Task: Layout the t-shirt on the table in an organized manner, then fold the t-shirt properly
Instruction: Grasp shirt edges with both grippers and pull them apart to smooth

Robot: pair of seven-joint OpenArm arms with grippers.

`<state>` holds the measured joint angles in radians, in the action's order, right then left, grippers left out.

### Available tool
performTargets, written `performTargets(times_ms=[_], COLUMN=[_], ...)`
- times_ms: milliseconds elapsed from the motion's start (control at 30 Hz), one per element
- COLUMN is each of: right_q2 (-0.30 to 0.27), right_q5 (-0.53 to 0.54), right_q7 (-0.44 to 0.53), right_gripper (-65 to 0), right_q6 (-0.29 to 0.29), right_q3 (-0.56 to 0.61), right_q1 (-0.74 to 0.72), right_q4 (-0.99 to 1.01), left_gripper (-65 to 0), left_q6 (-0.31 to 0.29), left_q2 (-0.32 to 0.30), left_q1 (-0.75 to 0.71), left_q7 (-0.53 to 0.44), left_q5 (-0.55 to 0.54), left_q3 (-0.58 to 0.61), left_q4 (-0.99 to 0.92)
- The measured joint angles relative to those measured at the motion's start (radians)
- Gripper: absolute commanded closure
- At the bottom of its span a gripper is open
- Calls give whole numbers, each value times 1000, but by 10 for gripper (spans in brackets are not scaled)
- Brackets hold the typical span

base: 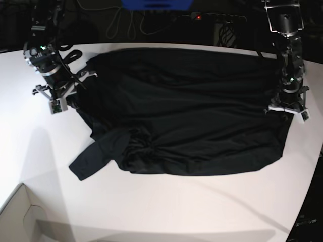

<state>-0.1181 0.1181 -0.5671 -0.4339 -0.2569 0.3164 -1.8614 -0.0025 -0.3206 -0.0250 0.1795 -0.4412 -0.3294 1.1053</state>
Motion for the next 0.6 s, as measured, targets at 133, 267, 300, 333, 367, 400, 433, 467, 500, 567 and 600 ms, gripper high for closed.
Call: performTargets(times_ms=[133,267,300,333,367,400,433,467,500,567,600], right_q2=[0,0,0,0,0,0,-1,-1,-1,0,-1], right_q5=[0,-2,-1,0,-1,-1,-2,-2,-1,-2,-2], right_q7=[0,-9,-8,-8,-10,-9,-10,-9,-9,-13,-13], right_gripper=[0,0,0,0,0,0,0,0,0,-26,-46], right_q6=[0,0,0,0,0,0,0,0,0,0,0], right_q3=[-1,-2,-2,-2,-2,-2,-2,-2,-2,-2,-2], right_q1=[32,56,55,53,53,53,53,59,61,65,64], right_q4=[-29,-36,-36,-36,-36,-36,-36,-36,-37,-37,-37], left_gripper=[-147,-147,-148,-148,-148,-148,-148,-148,-148,-148,-149], left_q6=[-5,3,2,2,-1,-1,-1,0,-1,0,0], left_q2=[10,2,4,8,11,10,10,10,8,8,8], left_q1=[12,11,11,12,13,14,14,13,12,11,10], left_q7=[113,127,134,135,134,135,134,134,134,135,136], left_q5=[-4,4,3,3,1,0,0,1,1,1,0], left_q3=[-79,-121,-121,-120,-119,-119,-120,-120,-120,-120,-120], left_q4=[53,56,60,69,80,91,107,126,141,172,191])
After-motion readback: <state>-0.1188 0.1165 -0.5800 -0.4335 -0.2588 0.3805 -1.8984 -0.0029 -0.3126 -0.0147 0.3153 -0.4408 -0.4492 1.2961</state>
